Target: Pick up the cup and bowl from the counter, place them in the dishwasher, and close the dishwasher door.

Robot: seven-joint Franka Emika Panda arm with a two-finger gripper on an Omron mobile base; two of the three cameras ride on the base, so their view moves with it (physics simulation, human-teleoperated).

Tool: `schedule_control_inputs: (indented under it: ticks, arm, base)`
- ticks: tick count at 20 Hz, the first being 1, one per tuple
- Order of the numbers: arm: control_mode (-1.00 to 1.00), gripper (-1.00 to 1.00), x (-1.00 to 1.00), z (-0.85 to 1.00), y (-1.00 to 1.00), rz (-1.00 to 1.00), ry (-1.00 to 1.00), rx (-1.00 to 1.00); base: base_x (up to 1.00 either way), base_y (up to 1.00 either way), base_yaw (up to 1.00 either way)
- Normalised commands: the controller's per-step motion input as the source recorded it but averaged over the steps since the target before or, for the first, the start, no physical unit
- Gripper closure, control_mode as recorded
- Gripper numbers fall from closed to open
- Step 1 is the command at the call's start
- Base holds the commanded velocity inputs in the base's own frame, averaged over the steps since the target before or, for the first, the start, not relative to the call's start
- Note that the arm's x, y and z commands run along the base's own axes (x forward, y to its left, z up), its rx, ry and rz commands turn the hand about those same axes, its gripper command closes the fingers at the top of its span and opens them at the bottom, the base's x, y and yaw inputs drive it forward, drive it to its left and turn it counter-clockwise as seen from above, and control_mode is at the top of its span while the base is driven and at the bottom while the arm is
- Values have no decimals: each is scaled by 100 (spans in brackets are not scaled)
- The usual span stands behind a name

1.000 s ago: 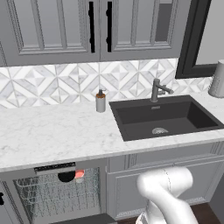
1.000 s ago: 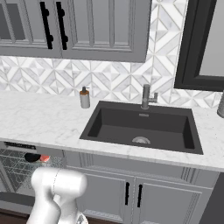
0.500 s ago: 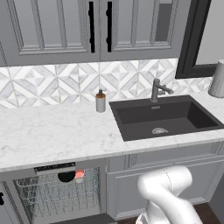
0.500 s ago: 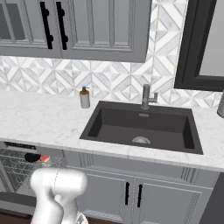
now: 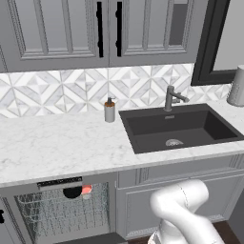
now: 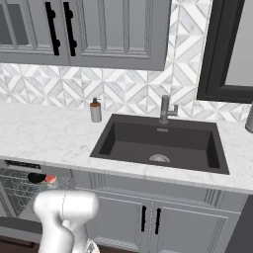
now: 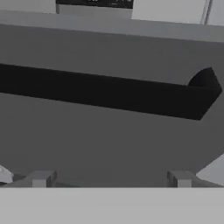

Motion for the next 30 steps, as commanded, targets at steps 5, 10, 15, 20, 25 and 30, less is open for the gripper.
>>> schedule_control_inputs:
  ticks: [5,10,15,20,25,30]
  arm:
    - [-100,-100,83,-54,4,0,0,0]
    - [-100,-100,88,-68,19,0,-3,0]
    - [-100,-100,100,-59,22,0,-15,0]
    - [-100,-100,100,-44,15,0,-34,0]
    - [-100,-100,100,-32,0,0,-41,4]
    - [-100,-100,100,-28,-4,0,-44,7]
  base:
    - [0,0,0]
    - [0,0,0]
    - [0,0,0]
    - [0,0,0]
    - [0,0,0]
    - [0,0,0]
